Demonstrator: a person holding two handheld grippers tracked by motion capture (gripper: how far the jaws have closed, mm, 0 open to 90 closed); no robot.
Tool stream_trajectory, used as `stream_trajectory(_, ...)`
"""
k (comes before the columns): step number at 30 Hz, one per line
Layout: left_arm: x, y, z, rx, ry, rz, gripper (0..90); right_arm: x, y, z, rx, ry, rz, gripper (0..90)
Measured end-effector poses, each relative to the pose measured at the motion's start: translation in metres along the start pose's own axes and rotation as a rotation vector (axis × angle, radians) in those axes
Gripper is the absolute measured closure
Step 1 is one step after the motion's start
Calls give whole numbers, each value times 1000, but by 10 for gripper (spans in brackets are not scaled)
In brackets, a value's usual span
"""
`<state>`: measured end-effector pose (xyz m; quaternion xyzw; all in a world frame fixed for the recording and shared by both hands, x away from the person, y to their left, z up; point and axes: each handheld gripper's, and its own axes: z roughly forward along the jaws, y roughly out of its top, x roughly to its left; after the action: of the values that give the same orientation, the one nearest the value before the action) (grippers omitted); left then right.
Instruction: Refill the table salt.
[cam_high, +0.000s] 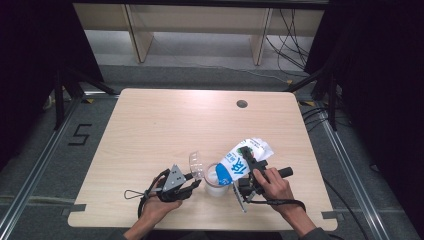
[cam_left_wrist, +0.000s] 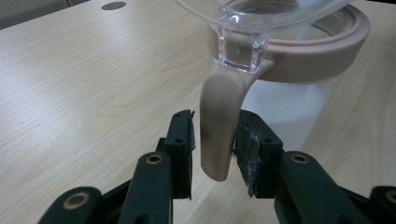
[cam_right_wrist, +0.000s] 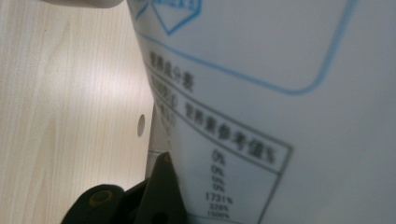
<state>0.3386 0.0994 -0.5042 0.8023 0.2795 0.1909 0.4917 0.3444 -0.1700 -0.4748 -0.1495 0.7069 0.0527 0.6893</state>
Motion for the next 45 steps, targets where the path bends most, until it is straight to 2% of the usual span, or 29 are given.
stream_trajectory(1, 1, 0, 0, 0, 0, 21, 658, 0, 0, -1, 11, 10, 6, 771)
stream_trajectory(4, 1, 0, 0, 5, 4, 6, 619, -2, 1, -1, 19, 34, -3, 771)
stream_trajectory(6, 1, 0, 0, 16, 9, 23, 602, -1, 0, -2, 23, 34, 17, 771)
stream_trajectory(10, -1, 0, 0, 13, 2, 11, 573, -2, 1, -1, 13, 35, 19, 772)
stream_trajectory(12, -2, 0, 0, 18, 7, 11, 552, -1, 1, -2, 26, 48, 36, 772)
stream_trajectory(15, -1, 0, 0, 15, 4, 10, 530, -2, 0, -2, 18, 47, 48, 772)
stream_trajectory(16, -1, 0, 0, 19, 7, 9, 522, -3, 0, -3, 45, 70, 60, 772)
stream_trajectory(17, -1, 0, 0, 18, 5, 8, 515, -6, -1, 0, -4, 37, 18, 772)
stream_trajectory(18, -1, 0, -1, 17, 2, 8, 511, -5, -1, -1, 17, 43, 48, 772)
stream_trajectory(20, -1, 0, -1, 21, -3, 5, 496, -3, -2, -1, 17, 46, 88, 773)
stream_trajectory(22, -2, 0, -1, 28, -4, -3, 462, -5, -2, -1, 11, 48, 78, 772)
stream_trajectory(24, -2, 0, -3, 33, 1, -17, 431, -4, -3, -1, 15, 47, 107, 773)
stream_trajectory(25, -2, 0, -4, 34, -1, -12, 409, -5, -3, -2, 22, 50, 96, 773)
stream_trajectory(26, -3, 0, -5, 31, 2, -27, 391, -6, -3, -2, 26, 62, 94, 774)
stream_trajectory(27, -3, 0, -6, 33, 9, -27, 383, -8, -4, -1, 10, 56, 87, 774)
stream_trajectory(28, -2, -1, -8, 37, 13, -30, 376, -12, -4, -1, -3, 51, 46, 774)
stream_trajectory(29, -2, -1, -9, 41, 21, -33, 370, -12, -4, -1, -3, 52, 45, 774)
stream_trajectory(30, -1, -1, -10, 46, 31, -33, 368, -9, -4, -1, 11, 58, 111, 774)
stream_trajectory(31, -1, -2, -11, 48, 34, -38, 366, -8, -5, -2, 16, 64, 134, 774)
stream_trajectory(34, 0, -2, -14, 47, 31, -40, 360, -10, -5, -2, 14, 75, 132, 774)
stream_trajectory(35, 0, -2, -15, 48, 34, -43, 358, -9, -6, -2, 18, 81, 153, 774)
stream_trajectory(36, -1, -1, -16, 46, 32, -47, 354, -10, -6, -1, 6, 76, 146, 775)
stream_trajectory(37, -1, -1, -17, 51, 33, -45, 350, -13, -6, 0, -5, 76, 115, 775)
stream_trajectory(38, -2, 0, -18, 47, 28, -46, 349, -11, -6, -2, 11, 80, 157, 776)
stream_trajectory(41, -4, 1, -22, 53, 32, -34, 343, -13, -8, -1, 8, 86, 167, 777)
stream_trajectory(43, -4, 1, -23, 46, 28, -46, 339, -13, -10, -1, 12, 85, 189, 780)
stream_trajectory(44, -5, 1, -23, 48, 33, -46, 339, -16, -11, -1, 4, 82, 151, 782)
stream_trajectory(45, -5, 2, -24, 52, 41, -49, 339, -14, -12, -1, 9, 83, 185, 783)
